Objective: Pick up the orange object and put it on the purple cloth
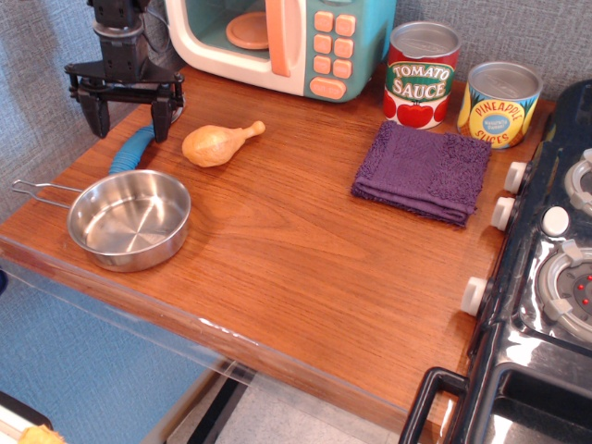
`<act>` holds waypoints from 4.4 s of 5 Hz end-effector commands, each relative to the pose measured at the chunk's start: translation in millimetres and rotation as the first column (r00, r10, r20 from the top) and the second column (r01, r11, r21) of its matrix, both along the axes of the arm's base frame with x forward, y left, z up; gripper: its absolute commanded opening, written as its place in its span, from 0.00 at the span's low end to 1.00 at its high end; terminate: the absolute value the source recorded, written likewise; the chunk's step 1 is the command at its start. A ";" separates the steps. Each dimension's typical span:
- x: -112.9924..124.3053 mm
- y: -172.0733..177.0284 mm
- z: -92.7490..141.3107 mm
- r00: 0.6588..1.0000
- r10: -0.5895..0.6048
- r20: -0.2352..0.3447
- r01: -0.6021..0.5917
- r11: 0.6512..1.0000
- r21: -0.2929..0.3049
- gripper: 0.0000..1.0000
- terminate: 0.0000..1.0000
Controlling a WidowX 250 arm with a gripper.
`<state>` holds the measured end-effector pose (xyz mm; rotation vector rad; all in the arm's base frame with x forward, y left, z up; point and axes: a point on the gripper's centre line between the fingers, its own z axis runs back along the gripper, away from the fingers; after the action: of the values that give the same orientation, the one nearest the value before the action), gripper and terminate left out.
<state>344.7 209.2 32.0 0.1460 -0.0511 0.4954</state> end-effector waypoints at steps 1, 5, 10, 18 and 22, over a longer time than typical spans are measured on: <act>23.6 -33.1 68.4 0.976 -0.094 0.195 0.090 0.995 0.030 1.00 0.00; 43.5 -95.5 16.9 0.965 -0.260 0.032 0.258 0.965 0.046 1.00 0.00; 56.7 -90.4 3.3 0.976 -0.216 0.013 0.215 0.975 0.062 1.00 0.00; 18.2 -70.5 -1.6 0.998 -0.035 0.047 0.036 0.999 -0.038 0.00 0.00; 77.9 -212.8 74.9 0.966 -0.079 0.245 0.132 0.969 -0.206 0.00 0.00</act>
<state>432.3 -11.2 84.9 -0.1254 -0.1799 0.3984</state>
